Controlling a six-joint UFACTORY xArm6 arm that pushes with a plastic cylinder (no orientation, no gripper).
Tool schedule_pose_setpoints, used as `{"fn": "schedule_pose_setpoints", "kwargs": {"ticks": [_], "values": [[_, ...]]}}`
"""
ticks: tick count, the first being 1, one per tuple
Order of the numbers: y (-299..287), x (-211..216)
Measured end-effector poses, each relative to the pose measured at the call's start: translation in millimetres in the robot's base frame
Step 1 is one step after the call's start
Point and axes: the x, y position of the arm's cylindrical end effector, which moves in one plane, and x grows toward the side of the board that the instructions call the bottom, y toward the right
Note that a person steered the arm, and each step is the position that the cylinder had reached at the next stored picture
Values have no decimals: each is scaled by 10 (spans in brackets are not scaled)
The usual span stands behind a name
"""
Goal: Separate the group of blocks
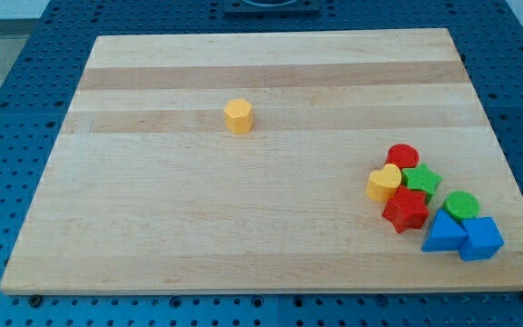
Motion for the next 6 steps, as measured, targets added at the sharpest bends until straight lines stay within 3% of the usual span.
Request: {"fn": "schedule_pose_setpoints", "kwargs": {"ticks": [2, 6], "values": [[-413, 3], [-507, -190]]}}
